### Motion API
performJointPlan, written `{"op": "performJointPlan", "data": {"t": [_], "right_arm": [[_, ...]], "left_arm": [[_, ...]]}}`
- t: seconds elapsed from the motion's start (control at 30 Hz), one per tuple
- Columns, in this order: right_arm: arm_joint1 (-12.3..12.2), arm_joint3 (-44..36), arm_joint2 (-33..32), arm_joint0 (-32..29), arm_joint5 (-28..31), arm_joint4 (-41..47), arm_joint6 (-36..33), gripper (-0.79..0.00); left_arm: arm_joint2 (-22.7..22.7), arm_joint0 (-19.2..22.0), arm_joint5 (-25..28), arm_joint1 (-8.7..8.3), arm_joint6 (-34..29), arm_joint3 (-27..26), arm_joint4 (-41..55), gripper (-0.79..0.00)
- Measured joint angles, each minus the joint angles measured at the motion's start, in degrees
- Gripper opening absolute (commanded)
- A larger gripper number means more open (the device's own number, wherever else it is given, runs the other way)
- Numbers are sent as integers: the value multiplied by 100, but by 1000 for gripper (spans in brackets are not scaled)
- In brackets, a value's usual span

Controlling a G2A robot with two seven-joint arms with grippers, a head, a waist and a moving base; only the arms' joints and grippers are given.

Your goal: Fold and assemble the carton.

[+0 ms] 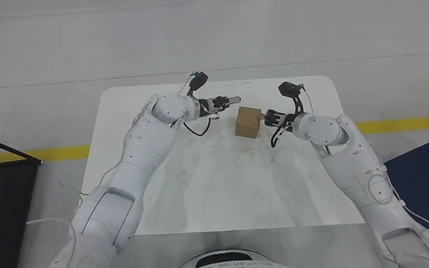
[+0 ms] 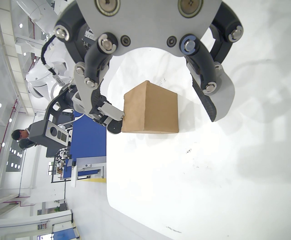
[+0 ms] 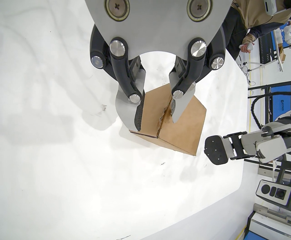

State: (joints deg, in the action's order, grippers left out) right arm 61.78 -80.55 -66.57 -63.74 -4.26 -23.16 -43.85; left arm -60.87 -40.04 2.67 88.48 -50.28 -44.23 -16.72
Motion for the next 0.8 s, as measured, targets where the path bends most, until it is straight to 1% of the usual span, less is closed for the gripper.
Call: {"op": "performJointPlan", "data": {"t": [0.1, 0.17, 0.2, 0.27, 0.37, 0.4, 0.43, 0.47, 0.5, 0.63, 0.7, 0.8], "right_arm": [[2, -45, 5, -12, -40, -31, -15, -526], [2, -114, 2, -28, -78, -61, -15, -483], [1, -155, -3, -37, -93, -76, -11, -437], [-5, -267, -37, -70, -129, -111, 13, -409], [-24, -473, -138, -147, -205, -175, 83, -416], [-33, -558, -183, -177, -224, -199, 116, -434], [-43, -660, -235, -215, -238, -223, 146, -480], [-58, -813, -310, -274, -248, -249, 173, -597], [-68, -932, -364, -319, -248, -260, 187, -785], [-83, -1325, -401, -354, -56, -229, 20, -785], [-60, -1302, -240, -229, -49, -338, -90, -785], [19, -1097, 117, 54, -68, -367, -150, -785]], "left_arm": [[-54, -86, -49, -46, -36, -159, -21, 0], [-79, -135, -74, -70, -55, -233, -23, 0], [-88, -153, -80, -79, -60, -260, -21, 0], [-106, -192, -85, -98, -64, -313, -13, 0], [-145, -233, -81, -125, -65, -368, 22, 0], [-161, -243, -76, -133, -65, -381, 41, 0], [-181, -252, -70, -142, -62, -395, 61, 0], [-214, -263, -56, -155, -50, -417, 97, 0], [-245, -273, -42, -166, -39, -439, 127, 0], [-470, -359, 33, -245, -5, -643, 288, 0], [-572, -404, 48, -286, -79, -751, 344, 0], [-587, -414, 45, -293, -100, -772, 349, 0]]}}
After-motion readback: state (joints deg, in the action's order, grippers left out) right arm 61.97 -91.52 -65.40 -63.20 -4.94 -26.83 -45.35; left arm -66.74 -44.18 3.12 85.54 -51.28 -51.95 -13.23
